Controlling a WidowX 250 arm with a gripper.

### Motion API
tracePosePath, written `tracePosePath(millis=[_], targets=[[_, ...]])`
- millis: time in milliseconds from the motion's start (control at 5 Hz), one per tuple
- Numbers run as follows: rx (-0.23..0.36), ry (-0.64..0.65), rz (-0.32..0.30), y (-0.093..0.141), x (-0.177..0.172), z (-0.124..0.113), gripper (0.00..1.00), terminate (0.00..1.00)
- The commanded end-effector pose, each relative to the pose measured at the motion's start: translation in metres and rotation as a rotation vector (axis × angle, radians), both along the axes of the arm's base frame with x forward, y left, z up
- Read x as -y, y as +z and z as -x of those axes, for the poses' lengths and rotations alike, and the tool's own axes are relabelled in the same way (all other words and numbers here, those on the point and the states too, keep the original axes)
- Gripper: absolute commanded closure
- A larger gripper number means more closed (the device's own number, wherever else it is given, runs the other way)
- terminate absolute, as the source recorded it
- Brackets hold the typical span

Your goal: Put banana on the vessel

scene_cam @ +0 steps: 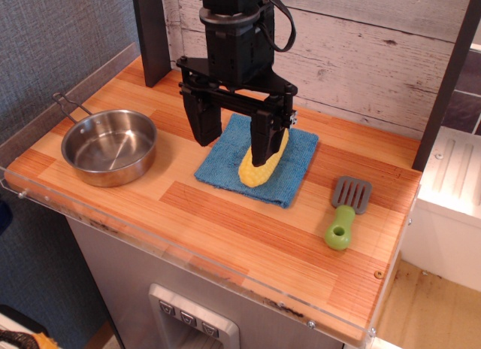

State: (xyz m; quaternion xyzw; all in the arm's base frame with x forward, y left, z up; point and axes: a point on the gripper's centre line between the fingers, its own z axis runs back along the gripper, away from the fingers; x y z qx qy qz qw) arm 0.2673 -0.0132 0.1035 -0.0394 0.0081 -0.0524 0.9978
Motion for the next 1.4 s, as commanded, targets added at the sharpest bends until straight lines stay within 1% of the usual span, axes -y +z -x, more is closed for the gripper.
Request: tracePosePath(millis=[0,200,400,600,800,1000,1200], targets=[[0.0,0.0,0.0,0.0,0.0,0.0,0.0,0.0],[0.027,0.051,-0.021,-0.006,-0.011,-0.021,0.0,0.0],[0.058,0.092,-0.08,-0.013,-0.02,-0.043,0.0,0.0],[0.085,0.127,-0.111,-0.024,-0.023,-0.056,0.0,0.0],[0.106,0.155,-0.115,-0.038,-0.021,-0.063,0.0,0.0],[0.107,0.17,-0.099,-0.051,-0.016,-0.07,0.0,0.0],[0.094,0.175,-0.098,-0.062,-0.01,-0.076,0.0,0.0]])
